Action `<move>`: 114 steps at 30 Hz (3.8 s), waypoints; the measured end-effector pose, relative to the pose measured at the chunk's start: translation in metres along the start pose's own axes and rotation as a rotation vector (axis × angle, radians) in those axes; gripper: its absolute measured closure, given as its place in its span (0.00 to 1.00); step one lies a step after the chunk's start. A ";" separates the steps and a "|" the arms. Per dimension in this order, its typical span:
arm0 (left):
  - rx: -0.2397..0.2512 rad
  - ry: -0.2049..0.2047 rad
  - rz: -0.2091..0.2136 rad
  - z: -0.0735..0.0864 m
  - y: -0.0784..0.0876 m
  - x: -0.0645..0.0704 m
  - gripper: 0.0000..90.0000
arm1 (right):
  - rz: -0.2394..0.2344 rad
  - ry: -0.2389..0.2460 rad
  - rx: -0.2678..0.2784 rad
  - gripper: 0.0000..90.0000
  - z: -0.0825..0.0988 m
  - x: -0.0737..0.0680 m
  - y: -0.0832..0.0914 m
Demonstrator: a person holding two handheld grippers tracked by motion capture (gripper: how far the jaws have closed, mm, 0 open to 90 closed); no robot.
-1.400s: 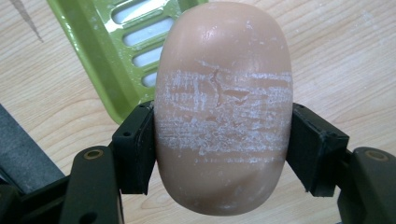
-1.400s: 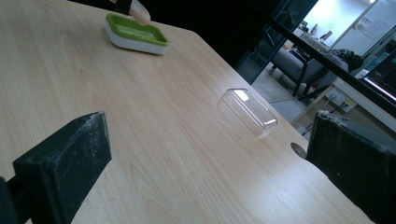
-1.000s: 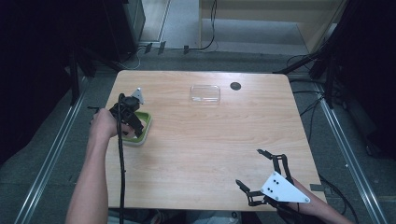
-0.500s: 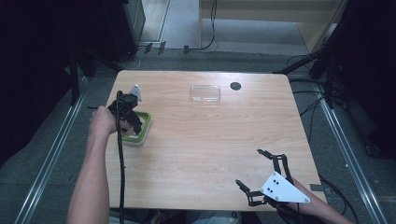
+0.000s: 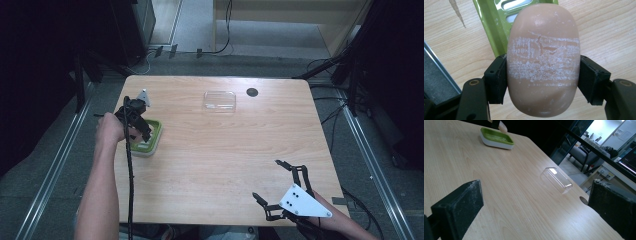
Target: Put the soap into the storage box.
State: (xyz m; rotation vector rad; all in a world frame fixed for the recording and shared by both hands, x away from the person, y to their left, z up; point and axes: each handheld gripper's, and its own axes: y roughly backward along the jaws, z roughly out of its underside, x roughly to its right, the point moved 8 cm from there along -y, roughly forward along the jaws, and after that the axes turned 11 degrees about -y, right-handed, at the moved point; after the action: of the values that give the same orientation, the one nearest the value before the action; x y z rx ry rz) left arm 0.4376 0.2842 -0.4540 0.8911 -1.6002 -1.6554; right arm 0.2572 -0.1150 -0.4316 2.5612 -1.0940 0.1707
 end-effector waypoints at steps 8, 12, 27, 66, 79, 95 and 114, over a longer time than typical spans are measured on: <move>0.025 0.029 -0.004 -0.005 -0.002 -0.007 0.37 | -0.001 0.000 0.001 0.00 0.000 0.000 0.000; 0.024 0.047 -0.005 -0.007 -0.007 -0.012 0.37 | -0.001 0.000 0.001 0.00 0.000 0.000 0.000; 0.014 0.094 -0.002 -0.013 -0.025 -0.020 0.37 | -0.002 -0.001 0.001 0.00 0.000 0.000 0.000; -0.010 0.166 -0.016 -0.021 -0.055 -0.022 0.36 | -0.006 0.002 0.002 0.00 0.000 0.000 -0.001; -0.019 0.183 -0.014 -0.016 -0.042 -0.019 0.21 | 0.001 -0.003 0.004 0.00 0.000 0.001 0.001; -0.043 0.113 0.002 0.000 -0.023 0.002 0.13 | 0.004 0.000 0.002 0.00 0.000 0.000 0.001; -0.040 0.012 -0.032 0.040 -0.001 0.035 0.09 | 0.005 0.003 0.000 0.00 0.000 -0.001 0.001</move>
State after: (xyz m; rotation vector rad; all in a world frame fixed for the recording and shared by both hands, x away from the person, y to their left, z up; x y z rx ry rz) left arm 0.3843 0.2769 -0.4556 0.9087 -1.5470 -1.6953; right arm 0.2560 -0.1150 -0.4312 2.5578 -1.0988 0.1759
